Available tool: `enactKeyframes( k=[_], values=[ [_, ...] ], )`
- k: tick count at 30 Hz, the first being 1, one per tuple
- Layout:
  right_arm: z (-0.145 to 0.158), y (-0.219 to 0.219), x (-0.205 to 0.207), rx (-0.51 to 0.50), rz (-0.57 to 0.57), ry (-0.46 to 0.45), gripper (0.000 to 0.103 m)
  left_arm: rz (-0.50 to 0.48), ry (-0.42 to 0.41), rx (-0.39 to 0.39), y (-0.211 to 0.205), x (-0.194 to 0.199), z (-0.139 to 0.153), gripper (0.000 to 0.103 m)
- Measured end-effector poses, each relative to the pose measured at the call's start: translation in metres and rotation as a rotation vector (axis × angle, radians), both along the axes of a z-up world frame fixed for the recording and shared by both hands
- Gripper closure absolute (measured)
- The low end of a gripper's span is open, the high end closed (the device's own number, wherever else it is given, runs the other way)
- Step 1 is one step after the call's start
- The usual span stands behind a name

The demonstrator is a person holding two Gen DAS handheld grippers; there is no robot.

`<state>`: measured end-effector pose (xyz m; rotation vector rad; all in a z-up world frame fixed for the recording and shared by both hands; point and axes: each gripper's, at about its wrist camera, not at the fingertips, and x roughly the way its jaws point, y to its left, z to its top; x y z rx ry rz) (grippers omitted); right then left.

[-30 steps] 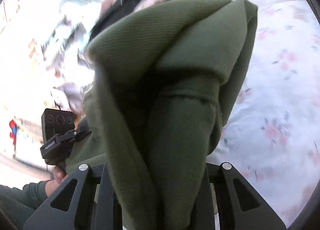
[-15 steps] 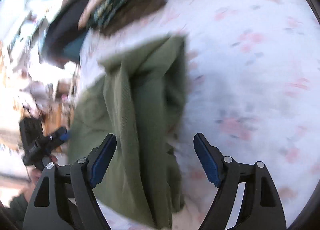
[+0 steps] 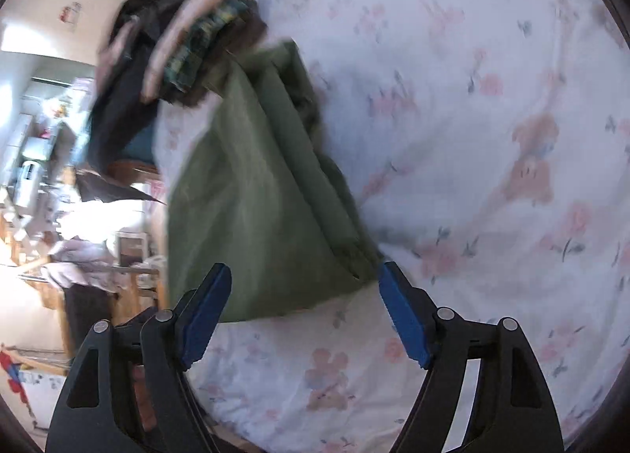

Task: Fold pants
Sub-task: 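Lower the bundle onto the bed and open both tools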

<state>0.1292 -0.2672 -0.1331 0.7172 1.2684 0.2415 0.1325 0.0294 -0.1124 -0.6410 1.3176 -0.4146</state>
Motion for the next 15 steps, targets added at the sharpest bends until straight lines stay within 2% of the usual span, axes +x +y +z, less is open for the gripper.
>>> enactKeyframes(
  k=[1,2,3,4,5,7,10,15],
  values=[
    [-0.007,0.002,-0.002,0.016,0.005,0.02,0.027,-0.013,-0.029,0.029,-0.008,0.0,-0.001,0.037],
    [-0.014,0.005,0.001,0.023,0.015,0.034,0.039,-0.023,-0.047,0.062,-0.013,0.001,-0.002,0.054],
    [-0.019,0.008,0.003,0.013,0.025,0.046,0.059,-0.03,-0.046,0.087,-0.016,0.002,-0.003,0.069],
    [-0.02,0.009,0.004,0.006,0.025,0.042,0.072,-0.036,-0.035,0.113,-0.018,0.005,-0.007,0.097],
    [-0.017,0.01,0.005,-0.005,0.024,0.023,0.095,-0.042,-0.035,0.1,-0.019,0.006,-0.005,0.097],
    [0.003,0.014,0.002,-0.035,0.054,-0.044,0.095,-0.037,-0.117,0.113,-0.018,0.003,0.019,0.097],
    [0.043,0.02,-0.004,-0.067,0.089,-0.172,0.097,-0.055,-0.238,0.084,-0.018,0.007,0.065,0.098],
    [0.086,0.015,0.015,0.041,0.055,-0.289,0.098,-0.03,-0.33,0.096,-0.011,0.048,0.118,0.098]
  ],
)
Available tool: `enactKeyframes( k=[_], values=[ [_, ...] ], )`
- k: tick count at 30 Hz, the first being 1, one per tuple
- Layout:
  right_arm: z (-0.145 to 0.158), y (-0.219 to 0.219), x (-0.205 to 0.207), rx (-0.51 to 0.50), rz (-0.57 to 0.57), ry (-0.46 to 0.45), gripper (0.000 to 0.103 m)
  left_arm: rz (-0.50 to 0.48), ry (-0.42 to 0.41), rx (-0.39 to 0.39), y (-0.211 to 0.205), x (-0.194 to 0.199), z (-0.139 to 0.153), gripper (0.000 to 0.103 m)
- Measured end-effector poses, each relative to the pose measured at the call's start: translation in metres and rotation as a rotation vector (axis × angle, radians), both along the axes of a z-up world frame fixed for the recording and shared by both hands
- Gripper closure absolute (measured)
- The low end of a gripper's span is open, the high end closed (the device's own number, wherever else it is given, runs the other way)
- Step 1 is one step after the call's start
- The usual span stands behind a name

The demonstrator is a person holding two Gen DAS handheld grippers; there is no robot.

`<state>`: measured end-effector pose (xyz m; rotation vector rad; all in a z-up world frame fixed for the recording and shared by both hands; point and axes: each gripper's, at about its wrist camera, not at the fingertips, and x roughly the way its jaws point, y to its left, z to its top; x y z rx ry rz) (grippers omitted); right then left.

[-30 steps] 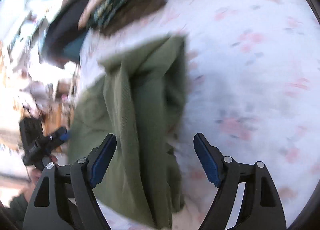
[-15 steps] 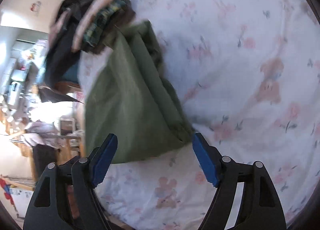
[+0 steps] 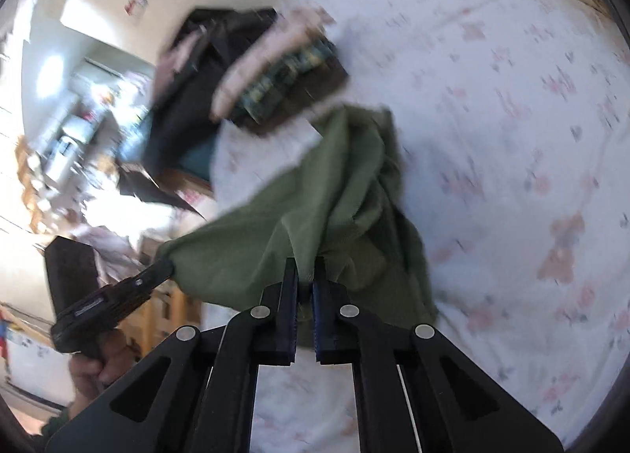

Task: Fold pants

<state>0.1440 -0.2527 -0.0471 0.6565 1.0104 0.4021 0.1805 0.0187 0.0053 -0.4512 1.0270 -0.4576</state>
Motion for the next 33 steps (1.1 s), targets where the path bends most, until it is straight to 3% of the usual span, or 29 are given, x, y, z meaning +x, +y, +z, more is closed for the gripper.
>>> enactKeyframes(
  k=[4,6,8,11,13,15,18,20,21,22,23,24,27,30,33],
  values=[
    [0.018,0.002,0.014,0.034,-0.005,-0.031,0.098,-0.022,-0.064,0.054,0.002,0.013,0.021,0.098],
    [0.018,0.01,0.017,0.025,0.018,-0.026,0.098,-0.027,-0.051,0.071,0.006,0.011,0.018,0.098],
    [0.009,0.019,0.013,0.001,0.05,-0.014,0.098,-0.03,-0.027,0.087,0.01,0.007,0.004,0.098],
    [-0.017,0.025,-0.001,-0.023,0.1,0.048,0.098,-0.069,0.014,0.196,0.012,-0.009,-0.024,0.097],
    [-0.048,0.035,-0.013,-0.066,0.142,0.13,0.098,-0.123,0.103,0.293,0.012,-0.026,-0.06,0.097],
    [-0.078,0.04,-0.021,-0.088,0.162,0.236,0.094,-0.123,0.213,0.332,0.014,-0.034,-0.092,0.093],
    [-0.097,0.045,-0.024,-0.153,0.183,0.326,0.087,-0.092,0.332,0.345,0.022,-0.036,-0.115,0.076],
    [-0.092,0.041,-0.024,-0.176,0.169,0.306,0.082,-0.053,0.321,0.282,0.035,-0.038,-0.111,0.049],
    [-0.087,0.035,-0.024,-0.168,0.14,0.292,0.077,-0.031,0.308,0.262,0.041,-0.039,-0.107,0.041],
    [-0.084,0.027,-0.025,-0.14,0.101,0.274,0.071,0.021,0.277,0.212,0.052,-0.038,-0.099,0.025],
    [-0.081,0.02,-0.025,-0.112,0.069,0.262,0.053,0.062,0.254,0.175,0.059,-0.037,-0.094,0.015],
    [-0.078,0.013,-0.025,-0.077,0.035,0.248,0.041,0.086,0.24,0.155,0.064,-0.036,-0.092,0.012],
    [-0.069,0.0,-0.024,-0.019,-0.03,0.189,0.039,0.113,0.219,0.125,0.066,-0.024,-0.093,0.011],
    [-0.068,0.003,-0.014,-0.003,-0.012,0.157,0.024,0.039,0.243,0.224,0.042,-0.006,-0.115,0.011],
    [-0.093,0.011,0.003,-0.047,0.018,0.224,0.022,0.0,0.286,0.303,0.025,0.001,-0.149,0.011]
  ],
)
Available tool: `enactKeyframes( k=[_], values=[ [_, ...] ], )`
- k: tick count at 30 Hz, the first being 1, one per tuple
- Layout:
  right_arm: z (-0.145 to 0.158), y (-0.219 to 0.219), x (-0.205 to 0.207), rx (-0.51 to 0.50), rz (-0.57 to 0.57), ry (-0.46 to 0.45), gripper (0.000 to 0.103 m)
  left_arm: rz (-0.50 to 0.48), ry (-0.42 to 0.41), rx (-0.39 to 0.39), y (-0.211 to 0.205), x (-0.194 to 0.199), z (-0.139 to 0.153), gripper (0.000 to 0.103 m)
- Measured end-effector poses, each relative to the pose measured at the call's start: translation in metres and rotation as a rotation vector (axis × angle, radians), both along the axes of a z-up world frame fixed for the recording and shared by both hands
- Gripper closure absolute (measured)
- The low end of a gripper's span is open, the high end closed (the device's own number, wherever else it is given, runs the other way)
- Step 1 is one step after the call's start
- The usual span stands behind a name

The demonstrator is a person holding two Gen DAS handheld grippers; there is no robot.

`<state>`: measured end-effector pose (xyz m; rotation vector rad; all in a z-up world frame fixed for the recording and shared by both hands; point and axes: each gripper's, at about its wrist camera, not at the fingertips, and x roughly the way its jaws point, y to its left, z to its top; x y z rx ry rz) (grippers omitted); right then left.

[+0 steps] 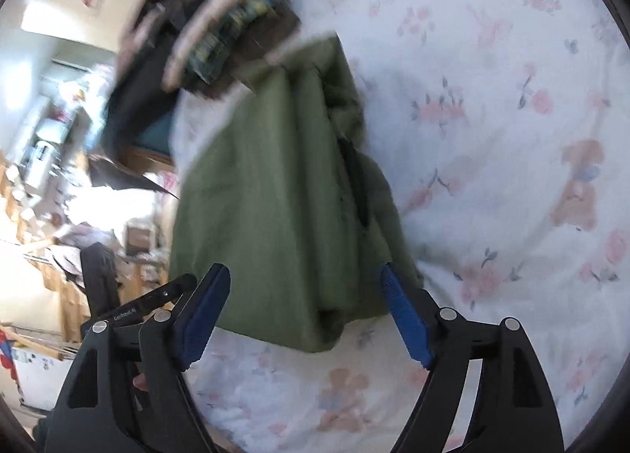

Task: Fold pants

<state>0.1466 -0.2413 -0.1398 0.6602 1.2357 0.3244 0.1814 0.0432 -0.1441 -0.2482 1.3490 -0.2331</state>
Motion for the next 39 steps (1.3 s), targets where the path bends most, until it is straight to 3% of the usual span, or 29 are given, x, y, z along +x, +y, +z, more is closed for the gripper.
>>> enactKeyframes(
  k=[1,3,5,7,8,9,10,11,12,14,15,17,20,22,24,26,28,31,34,39],
  values=[
    [-0.01,0.003,0.003,-0.013,0.007,0.029,0.022,0.002,0.005,-0.005,-0.002,0.002,-0.01,0.011],
    [-0.035,0.006,0.007,-0.026,0.018,0.089,0.022,0.017,0.002,-0.06,-0.002,0.003,-0.021,0.025],
    [-0.044,0.008,0.008,-0.025,0.02,0.094,0.022,-0.013,-0.015,-0.097,-0.012,-0.001,-0.02,0.063],
    [-0.043,0.011,0.01,-0.036,0.034,0.073,0.023,-0.075,-0.058,-0.087,-0.025,-0.006,-0.012,0.08],
    [-0.043,0.013,0.01,-0.048,0.05,0.067,0.027,-0.063,-0.053,-0.12,-0.026,-0.007,-0.011,0.087],
    [-0.041,0.015,0.01,-0.06,0.064,0.063,0.041,-0.032,-0.041,-0.168,-0.023,-0.005,-0.011,0.088],
    [-0.041,0.014,0.01,-0.043,0.065,0.061,0.048,0.012,-0.034,-0.229,-0.018,-0.004,-0.012,0.09],
    [-0.04,0.011,0.011,-0.019,0.066,0.065,0.063,0.066,-0.049,-0.317,-0.011,-0.007,-0.009,0.091],
    [-0.036,0.008,0.01,0.004,0.059,0.062,0.078,0.1,-0.078,-0.398,-0.007,-0.01,-0.005,0.091],
    [-0.03,-0.001,0.007,0.078,0.031,0.049,0.088,0.174,-0.155,-0.58,0.005,-0.021,0.007,0.091],
    [-0.024,-0.008,0.002,0.15,0.005,0.03,0.09,0.188,-0.177,-0.619,0.008,-0.026,0.009,0.091],
    [-0.015,-0.013,-0.004,0.186,-0.01,0.002,0.09,0.232,-0.157,-0.649,0.016,-0.036,-0.003,0.091],
    [-0.032,-0.012,-0.009,0.137,-0.009,0.073,0.09,0.29,-0.002,-0.542,0.021,-0.044,-0.046,0.086],
    [-0.051,-0.005,-0.01,0.021,0.005,0.128,0.083,0.26,0.009,-0.465,0.016,-0.041,-0.055,0.081],
    [-0.051,-0.005,-0.011,-0.006,-0.011,0.145,0.074,0.241,0.014,-0.424,0.011,-0.04,-0.049,0.075],
    [-0.037,-0.009,-0.01,-0.044,-0.014,0.136,0.065,0.241,0.032,-0.302,0.007,-0.042,-0.032,0.045],
    [-0.015,-0.014,-0.01,-0.105,-0.009,0.11,0.062,0.287,0.044,-0.21,0.013,-0.041,-0.008,0.029],
    [0.021,-0.03,0.0,-0.126,-0.02,0.014,0.053,0.307,0.013,-0.243,0.025,-0.04,0.024,0.028],
    [0.047,-0.042,0.023,-0.077,-0.022,-0.072,0.049,0.341,-0.03,-0.255,0.037,-0.01,0.043,0.028],
    [0.049,-0.046,0.086,-0.037,-0.015,-0.135,0.049,0.307,-0.089,-0.286,0.047,0.058,0.038,0.029]
  ],
)
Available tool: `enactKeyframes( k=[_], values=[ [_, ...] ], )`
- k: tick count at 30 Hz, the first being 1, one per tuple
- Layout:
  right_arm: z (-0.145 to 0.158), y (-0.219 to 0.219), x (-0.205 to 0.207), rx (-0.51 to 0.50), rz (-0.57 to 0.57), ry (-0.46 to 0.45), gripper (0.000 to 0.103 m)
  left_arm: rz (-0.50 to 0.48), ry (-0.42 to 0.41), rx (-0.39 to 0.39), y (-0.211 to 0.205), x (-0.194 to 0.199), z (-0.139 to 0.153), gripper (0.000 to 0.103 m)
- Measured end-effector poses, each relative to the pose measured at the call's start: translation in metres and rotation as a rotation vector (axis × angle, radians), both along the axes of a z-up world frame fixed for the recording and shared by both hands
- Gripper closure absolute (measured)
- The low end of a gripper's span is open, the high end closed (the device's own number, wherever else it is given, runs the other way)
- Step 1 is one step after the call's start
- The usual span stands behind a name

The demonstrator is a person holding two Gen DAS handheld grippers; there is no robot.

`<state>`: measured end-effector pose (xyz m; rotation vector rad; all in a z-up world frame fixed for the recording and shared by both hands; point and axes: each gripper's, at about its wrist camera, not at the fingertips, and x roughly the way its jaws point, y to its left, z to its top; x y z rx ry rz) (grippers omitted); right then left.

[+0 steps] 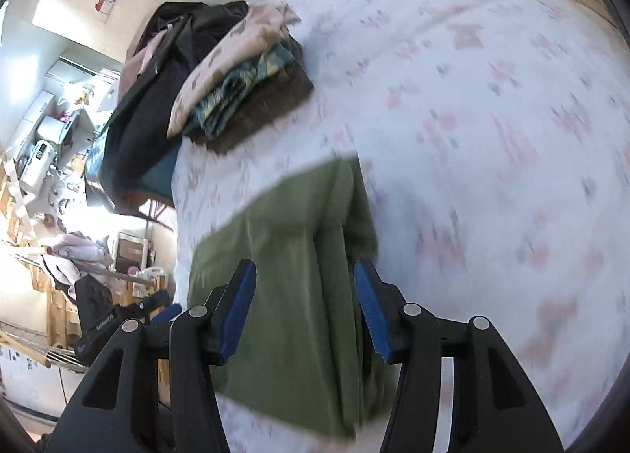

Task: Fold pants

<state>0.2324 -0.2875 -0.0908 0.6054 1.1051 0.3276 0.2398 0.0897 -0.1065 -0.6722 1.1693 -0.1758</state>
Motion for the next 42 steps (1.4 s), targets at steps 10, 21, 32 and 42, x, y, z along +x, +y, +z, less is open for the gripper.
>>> enactKeyframes(
  k=[10,21,32,42],
  values=[
    [-0.076,0.0,0.071,0.169,-0.047,0.119,0.058,-0.107,0.035,-0.003,-0.012,0.067,-0.043,0.094],
    [-0.065,0.032,0.081,-0.155,0.07,-0.008,0.101,-0.175,-0.041,0.143,-0.028,0.076,-0.036,0.1],
    [0.004,0.037,0.056,-0.121,0.081,-0.137,0.093,-0.168,-0.193,0.305,-0.053,0.04,0.037,0.086],
    [-0.064,0.084,0.048,-0.226,0.108,-0.034,0.103,-0.253,-0.108,0.329,-0.094,0.033,-0.03,0.086]
  ],
)
